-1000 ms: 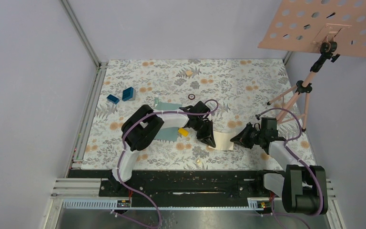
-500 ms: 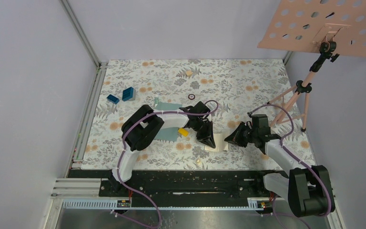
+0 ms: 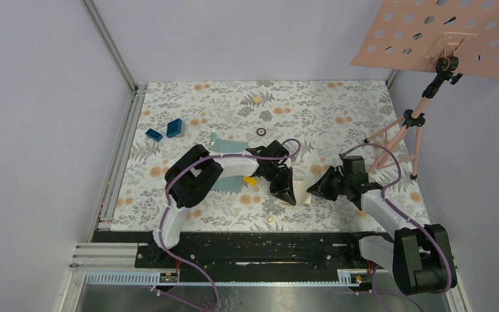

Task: Place the letter into the envelope and seal it
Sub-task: Fold the letter at the center of the board.

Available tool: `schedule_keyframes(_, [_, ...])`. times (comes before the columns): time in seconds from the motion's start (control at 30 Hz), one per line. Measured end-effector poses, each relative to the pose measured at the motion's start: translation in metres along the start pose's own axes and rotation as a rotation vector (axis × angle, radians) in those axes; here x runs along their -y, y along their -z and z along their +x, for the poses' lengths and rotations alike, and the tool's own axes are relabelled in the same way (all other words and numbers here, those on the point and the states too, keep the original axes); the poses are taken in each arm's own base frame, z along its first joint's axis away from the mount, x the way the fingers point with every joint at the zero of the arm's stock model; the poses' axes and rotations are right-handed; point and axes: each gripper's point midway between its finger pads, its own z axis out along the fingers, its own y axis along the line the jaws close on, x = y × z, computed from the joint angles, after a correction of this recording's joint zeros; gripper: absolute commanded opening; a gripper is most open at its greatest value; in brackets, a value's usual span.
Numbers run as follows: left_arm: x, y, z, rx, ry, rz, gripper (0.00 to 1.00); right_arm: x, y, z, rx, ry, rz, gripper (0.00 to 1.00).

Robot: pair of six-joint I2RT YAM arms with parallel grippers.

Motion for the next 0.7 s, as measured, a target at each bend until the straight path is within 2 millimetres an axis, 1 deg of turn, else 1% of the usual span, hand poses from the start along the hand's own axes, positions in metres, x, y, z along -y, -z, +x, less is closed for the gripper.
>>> schedule_keyframes(0.17, [-0.001,-0.001,-0.001,0.006,0.014,-0.012,0.01,0.001,0.0,-0.001,0.004,-0.002,0.005,0.0])
schedule_keyframes(0.33, [-0.007,-0.006,-0.006,0.019,0.034,-0.036,0.01,0.001,0.0,-0.001,0.004,-0.004,0.005,0.0])
schedule_keyframes(0.7, [-0.001,-0.013,-0.007,0.019,0.071,-0.025,0.01,-0.002,0.002,-0.002,0.014,0.0,-0.005,0.0])
